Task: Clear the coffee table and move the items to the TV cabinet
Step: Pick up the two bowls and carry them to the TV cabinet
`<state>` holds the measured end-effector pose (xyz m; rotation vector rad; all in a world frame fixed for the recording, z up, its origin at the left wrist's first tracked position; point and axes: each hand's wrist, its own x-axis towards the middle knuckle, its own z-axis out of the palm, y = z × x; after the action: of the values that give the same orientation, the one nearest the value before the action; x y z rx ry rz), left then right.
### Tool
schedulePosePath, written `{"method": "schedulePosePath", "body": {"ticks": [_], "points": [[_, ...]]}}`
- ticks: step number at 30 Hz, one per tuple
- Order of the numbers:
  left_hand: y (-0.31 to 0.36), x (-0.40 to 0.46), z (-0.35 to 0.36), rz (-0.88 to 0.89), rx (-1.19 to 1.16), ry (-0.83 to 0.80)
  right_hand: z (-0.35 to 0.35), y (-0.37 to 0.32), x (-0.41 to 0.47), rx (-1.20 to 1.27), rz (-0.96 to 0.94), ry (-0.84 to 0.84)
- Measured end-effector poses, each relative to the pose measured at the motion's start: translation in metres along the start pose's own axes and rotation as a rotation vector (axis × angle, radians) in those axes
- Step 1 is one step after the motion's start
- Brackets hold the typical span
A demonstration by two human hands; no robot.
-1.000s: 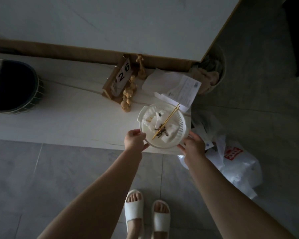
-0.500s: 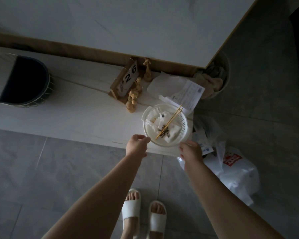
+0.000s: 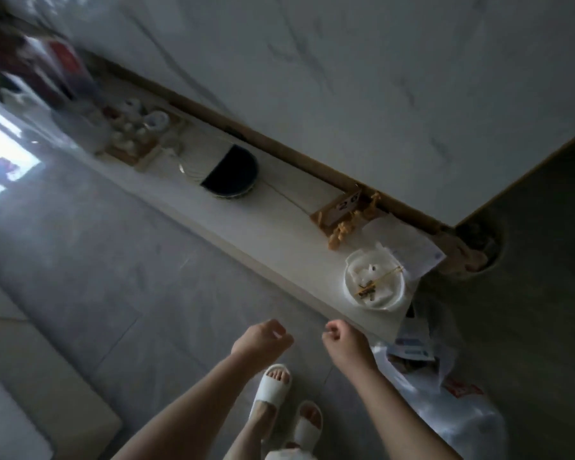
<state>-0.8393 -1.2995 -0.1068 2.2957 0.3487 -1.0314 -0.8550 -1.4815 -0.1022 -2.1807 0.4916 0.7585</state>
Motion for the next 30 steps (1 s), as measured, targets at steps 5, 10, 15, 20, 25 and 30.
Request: {"method": "schedulePosePath", "body": {"ticks": [5, 10, 15, 20, 25, 30], "points": [[-0.072, -0.079, -0.031, -0.124, -0.046, 0.099, 0.035, -0.049, -0.054, -0.286, -0.124, -0.132], [-0.146, -0.152, -0.056, -0.244, -0.134, 0.238, 0.084, -0.110, -0.100, -0.514, -0.266, -0.242], [-0.215, -0.217, -0.086, -0.317, -0.260, 0.370, 0.149, -0.183, -0.142, -0.608, -0.446, -0.293], [-0.308, -0.283, -0.108, -0.382, -0.389, 0.480, 0.235, -0.241, -0.198, -0.689, -0.587, -0.328], [-0.406, -0.346, -0.113, -0.477, -0.543, 0.560, 0.327, -0.276, -0.256, -0.784, -0.670, -0.404], [-0.481, -0.391, -0.102, -0.565, -0.735, 0.597, 0.407, -0.299, -0.302, -0.911, -0.734, -0.493]]}}
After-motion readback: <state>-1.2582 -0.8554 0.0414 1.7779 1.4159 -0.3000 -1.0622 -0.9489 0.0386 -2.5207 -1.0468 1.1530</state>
